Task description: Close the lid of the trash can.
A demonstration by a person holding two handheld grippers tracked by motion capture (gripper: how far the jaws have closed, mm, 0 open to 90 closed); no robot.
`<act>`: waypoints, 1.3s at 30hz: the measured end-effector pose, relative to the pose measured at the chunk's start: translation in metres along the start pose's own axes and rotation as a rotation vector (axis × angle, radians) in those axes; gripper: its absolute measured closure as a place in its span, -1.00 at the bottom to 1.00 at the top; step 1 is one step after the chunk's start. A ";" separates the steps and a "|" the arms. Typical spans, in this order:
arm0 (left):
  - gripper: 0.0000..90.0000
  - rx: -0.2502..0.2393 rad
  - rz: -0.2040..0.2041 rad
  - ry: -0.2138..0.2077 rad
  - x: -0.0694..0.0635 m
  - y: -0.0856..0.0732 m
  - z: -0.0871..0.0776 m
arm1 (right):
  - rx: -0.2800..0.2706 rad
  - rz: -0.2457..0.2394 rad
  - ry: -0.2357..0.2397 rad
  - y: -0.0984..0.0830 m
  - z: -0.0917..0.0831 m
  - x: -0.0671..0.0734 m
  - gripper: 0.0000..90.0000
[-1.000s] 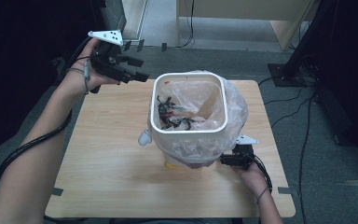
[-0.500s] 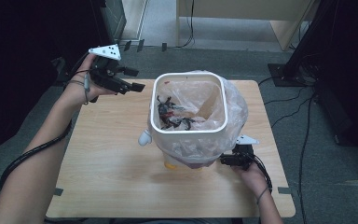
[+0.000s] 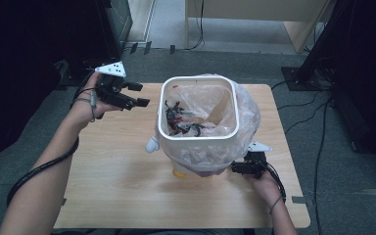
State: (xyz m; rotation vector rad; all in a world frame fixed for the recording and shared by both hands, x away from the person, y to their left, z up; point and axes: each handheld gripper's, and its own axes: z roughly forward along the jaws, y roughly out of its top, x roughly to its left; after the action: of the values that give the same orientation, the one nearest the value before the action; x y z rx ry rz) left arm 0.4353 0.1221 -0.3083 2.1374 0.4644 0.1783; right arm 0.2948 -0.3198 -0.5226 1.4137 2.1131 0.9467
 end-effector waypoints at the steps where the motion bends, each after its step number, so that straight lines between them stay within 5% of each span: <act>1: -0.36 0.004 0.002 0.001 0.000 -0.003 0.002 | 0.000 0.000 0.000 0.000 0.000 0.000 -0.66; 12: -0.38 -0.019 -0.010 0.009 -0.001 -0.028 0.014 | 0.000 0.000 0.000 0.000 0.000 0.000 -0.66; 39: -0.42 0.025 -0.043 0.043 -0.008 -0.107 0.049 | 0.001 -0.003 0.002 0.000 0.000 0.000 -0.66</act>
State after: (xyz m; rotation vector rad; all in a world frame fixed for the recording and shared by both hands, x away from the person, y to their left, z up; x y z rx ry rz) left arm 0.4151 0.1364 -0.4238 2.1498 0.5397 0.1947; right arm 0.2945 -0.3197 -0.5226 1.4101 2.1168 0.9465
